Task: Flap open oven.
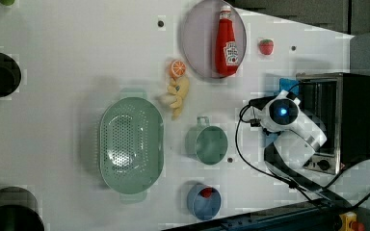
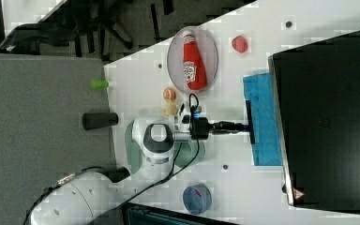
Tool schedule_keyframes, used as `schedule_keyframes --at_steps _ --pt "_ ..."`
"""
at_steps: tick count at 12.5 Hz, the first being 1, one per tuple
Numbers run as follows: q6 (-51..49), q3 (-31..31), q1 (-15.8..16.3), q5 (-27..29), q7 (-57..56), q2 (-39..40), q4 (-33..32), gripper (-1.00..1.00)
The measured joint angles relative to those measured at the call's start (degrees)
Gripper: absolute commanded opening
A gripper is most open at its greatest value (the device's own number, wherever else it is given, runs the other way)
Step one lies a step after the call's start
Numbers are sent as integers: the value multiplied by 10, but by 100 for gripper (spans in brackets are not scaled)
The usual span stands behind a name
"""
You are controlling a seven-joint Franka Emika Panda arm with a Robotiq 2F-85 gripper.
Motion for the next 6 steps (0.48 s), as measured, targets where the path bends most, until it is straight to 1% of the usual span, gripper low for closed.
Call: schedule_keyframes --at_steps 2,3,5,6 --pt "12 -6 1 2 16 -4 4 -65" --pt "12 -6 0 16 20 -9 6 -65" --pt "14 -4 -2 112 21 -39 9 -65" --pt "17 1 -7 168 21 -68 9 -65"
